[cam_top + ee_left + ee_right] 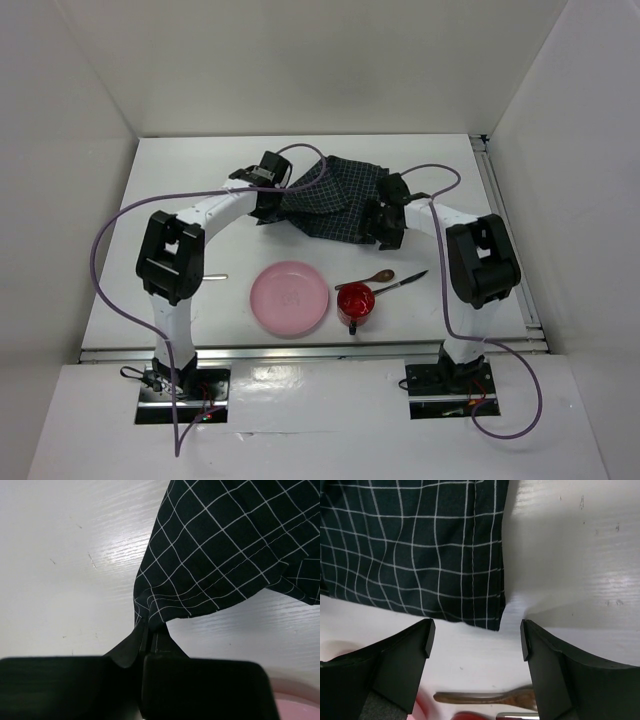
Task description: Set the dinner table for one person
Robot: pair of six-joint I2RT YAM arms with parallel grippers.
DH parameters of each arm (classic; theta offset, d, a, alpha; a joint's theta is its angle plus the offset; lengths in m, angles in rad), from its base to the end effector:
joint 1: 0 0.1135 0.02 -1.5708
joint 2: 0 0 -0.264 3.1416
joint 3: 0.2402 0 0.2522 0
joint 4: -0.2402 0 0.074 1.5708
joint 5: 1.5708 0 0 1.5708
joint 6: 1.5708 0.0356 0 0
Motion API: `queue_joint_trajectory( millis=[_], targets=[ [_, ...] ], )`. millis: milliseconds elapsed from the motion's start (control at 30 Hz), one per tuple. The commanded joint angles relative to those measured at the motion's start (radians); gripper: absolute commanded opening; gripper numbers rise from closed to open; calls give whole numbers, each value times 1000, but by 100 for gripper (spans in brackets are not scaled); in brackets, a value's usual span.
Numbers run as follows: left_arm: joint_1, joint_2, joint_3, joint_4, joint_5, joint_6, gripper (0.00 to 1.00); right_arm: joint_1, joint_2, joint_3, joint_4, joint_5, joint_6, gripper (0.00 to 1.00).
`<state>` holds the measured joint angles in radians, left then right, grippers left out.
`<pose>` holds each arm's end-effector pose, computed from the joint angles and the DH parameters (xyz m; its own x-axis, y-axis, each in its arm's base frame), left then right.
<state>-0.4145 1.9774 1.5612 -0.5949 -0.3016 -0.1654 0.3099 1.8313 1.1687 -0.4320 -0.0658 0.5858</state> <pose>0.3979 -0.1635 0.2203 -0.8046 0.1823 -0.5651 0.1092 0.9809 0.1609 0.3500 0.1145 0.1679 -0.8894 0.2945 -0.3497 0.1905 0.9340 0.3021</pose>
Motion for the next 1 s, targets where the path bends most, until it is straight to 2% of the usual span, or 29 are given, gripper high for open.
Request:
queue_joint_trajectory(
  millis=[0, 133, 267, 300, 333, 367, 467, 500, 633, 667, 733, 767, 833, 867, 967],
  targets=[
    [13, 12, 48, -29, 59, -28, 0, -11, 28, 49, 41, -3, 14, 81],
    [13, -8, 48, -29, 70, -28, 0, -22, 51, 49, 85, -25, 35, 74],
    [13, -28, 68, -49, 102, -37, 0, -32, 85, 71, 105, -54, 46, 42],
    [22, -28, 85, -49, 116, -37, 0, -41, 85, 84, 116, -54, 46, 21],
    [22, -28, 97, -60, 142, -46, 0, -42, 106, 106, 105, -54, 46, 8],
    [31, -28, 135, -60, 157, -46, 0, -60, 115, 167, 93, -42, 46, 0],
    [62, -8, 219, -95, 232, -86, 0, -97, 161, 290, 56, -42, 0, 0],
    [75, 1, 291, -95, 258, -100, 0, -129, 175, 390, 44, -42, -10, 0],
    [190, 18, 450, -120, 467, -212, 0, -206, 217, 649, -53, -95, -29, 0],
    [254, -3, 426, -56, 592, -279, 0, -215, 194, 667, -53, -106, -40, 0],
    [310, -50, 338, 45, 697, -353, 0, -224, 151, 642, -21, -124, -40, 0],
    [356, -104, 218, 154, 781, -431, 0, -224, 97, 607, 19, -141, -40, 0],
    [390, -156, 85, 249, 844, -497, 0, -224, 37, 449, 59, -141, -40, 0],
    [413, -201, -49, 283, 875, -550, 0, -215, -22, 319, 103, -141, -18, 0],
    [434, -258, -264, 420, 915, -629, 0, -204, -119, 121, 197, -141, 18, 0]
  ],
)
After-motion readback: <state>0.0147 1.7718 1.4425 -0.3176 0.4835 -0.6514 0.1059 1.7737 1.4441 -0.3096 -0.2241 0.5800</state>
